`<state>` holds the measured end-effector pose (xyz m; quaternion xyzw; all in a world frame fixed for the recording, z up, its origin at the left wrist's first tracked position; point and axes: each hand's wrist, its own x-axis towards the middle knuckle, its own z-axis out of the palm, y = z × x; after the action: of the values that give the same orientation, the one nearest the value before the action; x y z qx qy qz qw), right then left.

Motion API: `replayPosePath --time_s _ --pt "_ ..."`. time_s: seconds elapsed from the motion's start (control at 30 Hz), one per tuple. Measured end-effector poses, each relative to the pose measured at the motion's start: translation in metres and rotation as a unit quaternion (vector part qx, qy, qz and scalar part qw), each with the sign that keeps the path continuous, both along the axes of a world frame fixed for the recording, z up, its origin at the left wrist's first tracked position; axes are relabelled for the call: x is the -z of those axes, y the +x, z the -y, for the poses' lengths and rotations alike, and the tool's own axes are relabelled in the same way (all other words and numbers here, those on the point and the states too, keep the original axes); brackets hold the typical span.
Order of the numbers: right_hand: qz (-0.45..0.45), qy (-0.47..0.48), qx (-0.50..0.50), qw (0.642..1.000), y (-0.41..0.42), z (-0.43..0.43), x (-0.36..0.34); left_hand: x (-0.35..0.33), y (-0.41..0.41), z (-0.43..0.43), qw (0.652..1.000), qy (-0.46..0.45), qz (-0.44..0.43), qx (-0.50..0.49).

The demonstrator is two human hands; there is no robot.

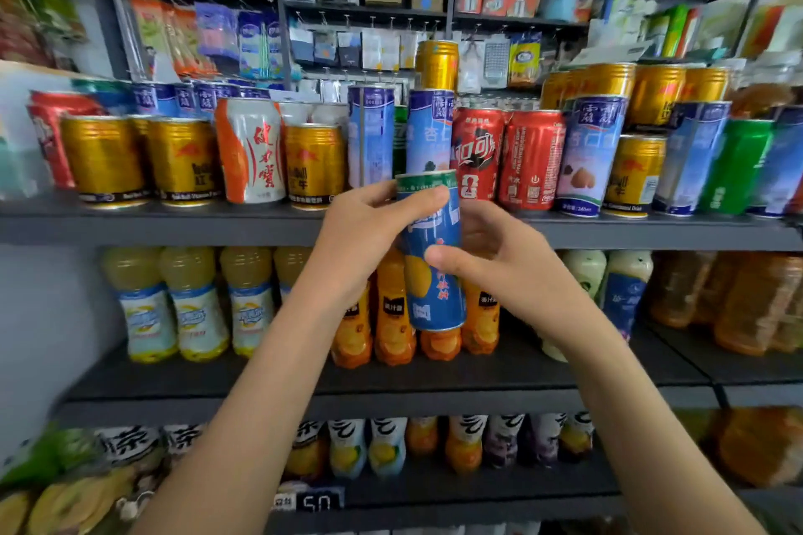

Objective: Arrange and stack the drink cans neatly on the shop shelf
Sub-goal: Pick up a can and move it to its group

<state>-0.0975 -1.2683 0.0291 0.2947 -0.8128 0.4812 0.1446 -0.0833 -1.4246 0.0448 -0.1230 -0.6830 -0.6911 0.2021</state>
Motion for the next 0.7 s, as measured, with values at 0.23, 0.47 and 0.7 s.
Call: replayPosePath --time_s 0.23,0.47,0.7 --pt "0.069 0.007 -0.058 0.996 0.016 0.005 0.029 0.022 0.039 -0.005 0.998 0.008 0.041 -0.053" --pt "0.126 -0.037 -0.173 0.976 0.048 0.039 0.047 0.041 0.105 0.030 0.994 -0.025 0.059 -0.093" --pt "0.171 -0.119 -0.253 0.945 0.081 0.101 0.038 0.053 0.162 0.093 0.979 -0.128 0.140 -0.082"
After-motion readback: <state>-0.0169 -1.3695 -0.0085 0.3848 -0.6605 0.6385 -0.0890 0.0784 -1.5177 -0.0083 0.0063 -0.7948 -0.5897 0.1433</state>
